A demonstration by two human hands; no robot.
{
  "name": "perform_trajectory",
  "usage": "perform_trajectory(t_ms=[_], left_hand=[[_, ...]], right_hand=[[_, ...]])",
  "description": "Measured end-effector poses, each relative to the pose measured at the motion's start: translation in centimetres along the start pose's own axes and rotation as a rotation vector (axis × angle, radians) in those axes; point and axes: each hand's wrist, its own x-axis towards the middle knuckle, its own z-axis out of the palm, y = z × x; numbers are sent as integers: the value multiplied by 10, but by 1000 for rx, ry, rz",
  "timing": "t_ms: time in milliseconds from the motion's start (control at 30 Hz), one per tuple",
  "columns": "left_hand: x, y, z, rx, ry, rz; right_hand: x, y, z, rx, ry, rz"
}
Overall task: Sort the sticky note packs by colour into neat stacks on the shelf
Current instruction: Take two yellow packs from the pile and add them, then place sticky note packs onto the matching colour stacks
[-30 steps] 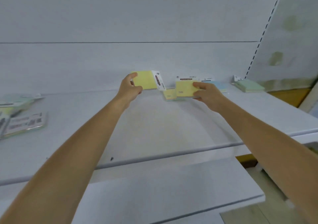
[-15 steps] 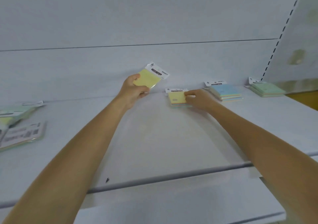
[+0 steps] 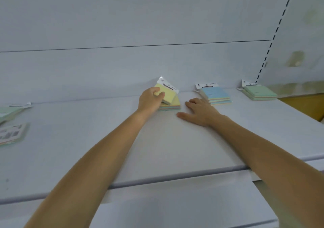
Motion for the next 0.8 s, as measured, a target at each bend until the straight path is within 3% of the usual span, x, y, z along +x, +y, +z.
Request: perform_trajectory(t_ms=[167, 400, 633, 800], left_hand=[[-8, -3, 4, 432, -65, -8], [-15, 4, 10, 651, -59, 94], [-20, 0, -9, 900, 156, 286], [-25, -24, -50, 1065, 172, 284]], right_hand=[[4, 4, 3, 26, 1, -21], [4, 8, 4, 33, 6, -50], [7, 10, 6, 73, 16, -64], [-3, 4, -2, 178, 226, -110]])
